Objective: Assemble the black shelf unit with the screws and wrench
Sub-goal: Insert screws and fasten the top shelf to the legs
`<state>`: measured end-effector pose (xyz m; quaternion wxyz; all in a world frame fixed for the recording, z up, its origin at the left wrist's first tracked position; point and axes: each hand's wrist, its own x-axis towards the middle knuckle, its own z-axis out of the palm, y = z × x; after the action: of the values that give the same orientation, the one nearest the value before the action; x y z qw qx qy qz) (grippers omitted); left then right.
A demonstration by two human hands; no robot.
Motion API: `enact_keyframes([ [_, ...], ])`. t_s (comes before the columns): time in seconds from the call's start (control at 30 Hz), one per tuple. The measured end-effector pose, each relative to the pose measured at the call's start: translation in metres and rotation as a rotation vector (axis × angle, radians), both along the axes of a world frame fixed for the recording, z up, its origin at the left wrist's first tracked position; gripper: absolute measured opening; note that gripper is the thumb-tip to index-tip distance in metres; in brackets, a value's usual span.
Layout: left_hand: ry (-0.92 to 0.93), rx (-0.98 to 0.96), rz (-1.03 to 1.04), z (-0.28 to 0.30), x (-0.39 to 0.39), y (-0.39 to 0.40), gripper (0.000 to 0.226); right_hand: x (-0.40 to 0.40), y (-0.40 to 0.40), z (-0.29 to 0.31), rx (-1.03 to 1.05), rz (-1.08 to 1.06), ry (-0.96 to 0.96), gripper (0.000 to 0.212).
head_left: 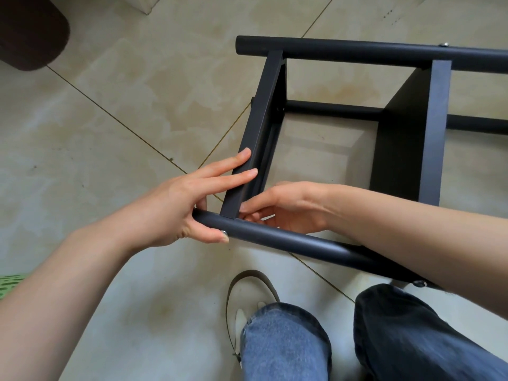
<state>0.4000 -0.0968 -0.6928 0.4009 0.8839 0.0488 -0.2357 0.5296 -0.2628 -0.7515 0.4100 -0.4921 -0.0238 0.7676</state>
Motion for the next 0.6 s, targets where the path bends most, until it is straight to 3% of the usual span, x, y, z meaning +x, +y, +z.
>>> enact_keyframes([
  [0.23,-0.001,-0.015,0.004,-0.0004,0.0002,-0.0004,0.112,-0.0092,0.0054,-0.0006,0.008,0.019,-0.081,0.016],
  [0.43,-0.003,-0.01,0.006,0.0005,0.0,-0.0008,0.112,-0.0008,-0.0015,0.0013,0.012,-0.001,-0.013,0.018],
  [0.6,-0.001,-0.011,0.003,-0.0005,0.0006,-0.0005,0.112,-0.0068,0.0034,0.0016,0.013,0.018,-0.099,0.015],
])
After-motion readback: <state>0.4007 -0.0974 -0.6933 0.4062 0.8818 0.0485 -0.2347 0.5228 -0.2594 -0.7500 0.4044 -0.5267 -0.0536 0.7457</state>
